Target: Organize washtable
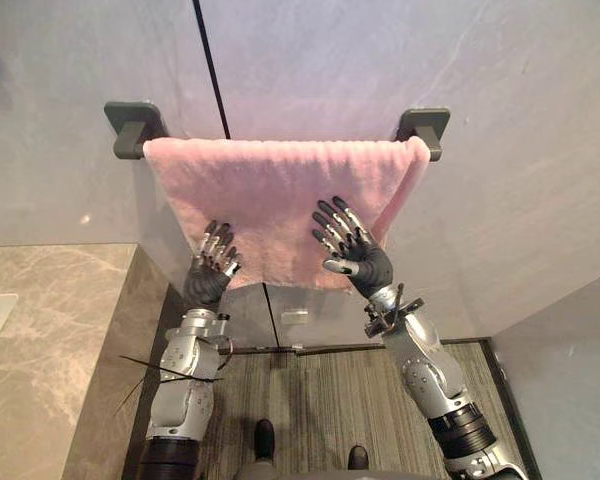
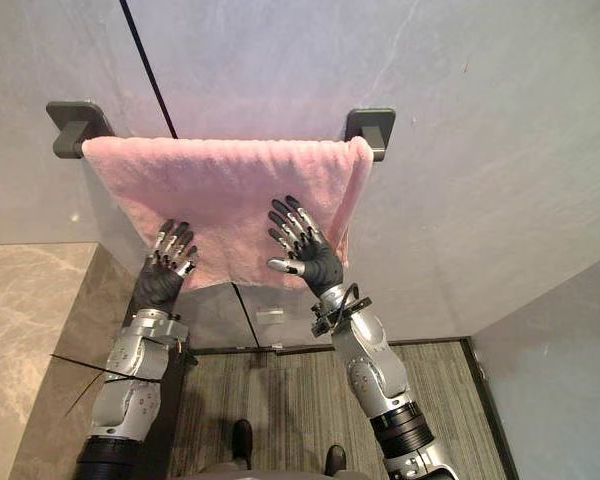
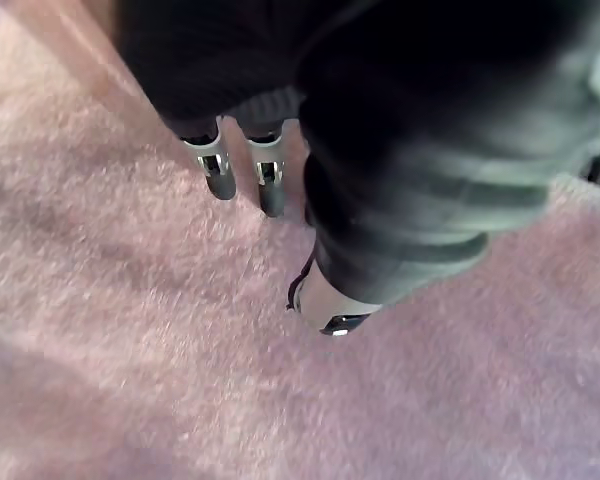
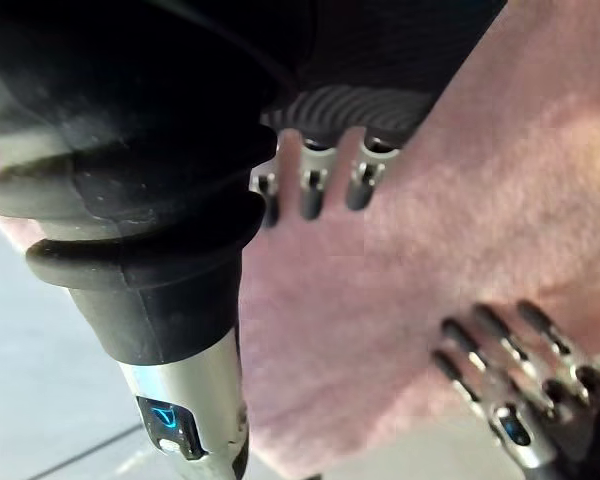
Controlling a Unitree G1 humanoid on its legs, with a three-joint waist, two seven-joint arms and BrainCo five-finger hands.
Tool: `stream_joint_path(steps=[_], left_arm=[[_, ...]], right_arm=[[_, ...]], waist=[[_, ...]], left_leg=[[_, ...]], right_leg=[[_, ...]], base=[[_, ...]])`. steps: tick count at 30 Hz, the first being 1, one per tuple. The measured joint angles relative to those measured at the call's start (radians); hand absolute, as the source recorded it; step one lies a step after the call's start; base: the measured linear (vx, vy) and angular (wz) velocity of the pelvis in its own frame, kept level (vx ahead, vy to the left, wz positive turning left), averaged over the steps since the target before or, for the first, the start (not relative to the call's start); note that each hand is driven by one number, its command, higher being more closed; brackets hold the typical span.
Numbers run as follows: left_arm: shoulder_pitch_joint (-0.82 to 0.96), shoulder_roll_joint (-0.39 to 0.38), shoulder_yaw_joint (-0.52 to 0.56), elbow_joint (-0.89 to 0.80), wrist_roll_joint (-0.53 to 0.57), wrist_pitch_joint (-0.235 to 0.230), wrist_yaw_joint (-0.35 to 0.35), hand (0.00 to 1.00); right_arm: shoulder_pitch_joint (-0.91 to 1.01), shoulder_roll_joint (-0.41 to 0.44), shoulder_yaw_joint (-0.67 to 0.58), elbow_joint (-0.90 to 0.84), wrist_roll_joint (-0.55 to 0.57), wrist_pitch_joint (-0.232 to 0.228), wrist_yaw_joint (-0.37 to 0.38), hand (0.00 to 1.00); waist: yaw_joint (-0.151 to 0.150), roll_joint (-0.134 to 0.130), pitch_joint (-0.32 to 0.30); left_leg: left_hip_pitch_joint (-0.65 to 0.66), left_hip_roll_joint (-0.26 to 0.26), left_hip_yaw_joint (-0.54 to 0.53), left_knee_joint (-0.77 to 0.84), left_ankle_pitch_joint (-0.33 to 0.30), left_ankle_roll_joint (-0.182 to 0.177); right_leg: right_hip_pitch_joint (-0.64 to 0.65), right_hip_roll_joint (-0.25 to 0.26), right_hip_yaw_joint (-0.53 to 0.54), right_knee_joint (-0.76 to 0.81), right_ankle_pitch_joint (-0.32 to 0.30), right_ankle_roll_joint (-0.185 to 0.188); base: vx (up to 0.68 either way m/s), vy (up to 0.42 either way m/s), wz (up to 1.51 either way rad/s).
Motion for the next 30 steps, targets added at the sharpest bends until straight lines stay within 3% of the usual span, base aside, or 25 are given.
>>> stream_joint_path(steps=[7, 20, 23, 30], left_arm=[[0.023, -0.007, 0.092, 0.020, 0.026, -0.007, 0.002, 0.00], [0.204, -0.099, 0.343, 0.029, 0.026, -0.012, 0.027, 0.00], [0.240, -0.132, 0.353, 0.027, 0.028, -0.021, 0.025, 0.00], [0.328, -0.213, 0.355, 0.006, 0.028, -0.020, 0.030, 0.00]], right_arm=[[0.093, 0.011, -0.115, 0.000, -0.051, -0.010, -0.008, 0.00], [0.270, 0.085, -0.517, 0.044, -0.117, -0.030, -0.114, 0.00], [0.328, 0.120, -0.610, 0.047, -0.117, -0.033, -0.147, 0.00], [0.416, 0.155, -0.665, 0.024, -0.118, -0.065, -0.240, 0.00]], waist=[[0.001, -0.001, 0.006], [0.004, -0.006, 0.028], [0.003, 0.000, 0.033], [0.005, 0.008, 0.035]], left_leg=[[0.020, 0.000, -0.007, 0.000, 0.000, 0.000], [0.049, -0.008, -0.030, 0.000, -0.001, -0.001], [0.071, -0.010, -0.032, 0.000, -0.003, -0.001], [0.100, -0.006, -0.022, 0.000, -0.022, -0.001]], right_leg=[[0.023, -0.001, -0.006, 0.003, -0.011, -0.006], [0.080, -0.011, -0.038, -0.016, -0.013, -0.001], [0.107, -0.013, -0.050, -0.019, -0.016, 0.001], [0.144, -0.011, -0.055, -0.036, -0.025, 0.000]], base=[[-0.01, 0.004, 0.03], [0.01, 0.006, 0.07], [0.01, 0.004, 0.08], [-0.01, 0.000, 0.01]])
